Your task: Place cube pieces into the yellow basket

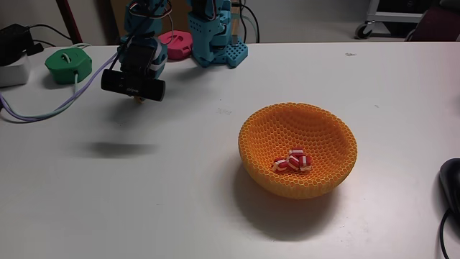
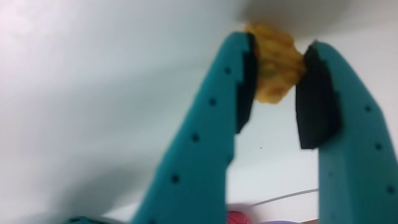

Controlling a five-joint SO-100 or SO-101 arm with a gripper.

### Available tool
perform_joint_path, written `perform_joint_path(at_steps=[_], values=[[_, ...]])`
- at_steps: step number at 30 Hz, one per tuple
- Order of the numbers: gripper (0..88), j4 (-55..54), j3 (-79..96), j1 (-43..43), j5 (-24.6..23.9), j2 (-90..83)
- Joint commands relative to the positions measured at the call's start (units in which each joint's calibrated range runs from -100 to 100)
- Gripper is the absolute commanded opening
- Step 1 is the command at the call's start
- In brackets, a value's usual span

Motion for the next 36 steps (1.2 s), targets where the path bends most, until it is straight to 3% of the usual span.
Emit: perform_joint_path(at_steps=[1, 6, 12, 16, 21, 26, 27, 29, 32, 36], values=[[0.0, 1.8, -3.0, -1.0, 1.6, -1.8], [0.0, 15.5, -17.3, -8.5, 4.5, -3.0], [0.0, 25.3, -34.4, -34.7, 2.8, -1.9], [0.0, 22.0, -38.4, -52.4, -2.5, -1.0], [0.0, 7.2, -36.3, -68.3, -8.3, 1.3], [0.0, 5.2, -34.6, -72.5, -9.5, 3.3], [4.1, 3.9, -33.4, -72.6, -9.6, 3.3], [21.0, -3.1, -29.5, -73.1, -8.0, 3.0], [26.2, -15.4, -22.8, -74.1, -8.7, 2.7], [31.3, -18.1, -21.7, -74.8, -7.8, 1.1]])
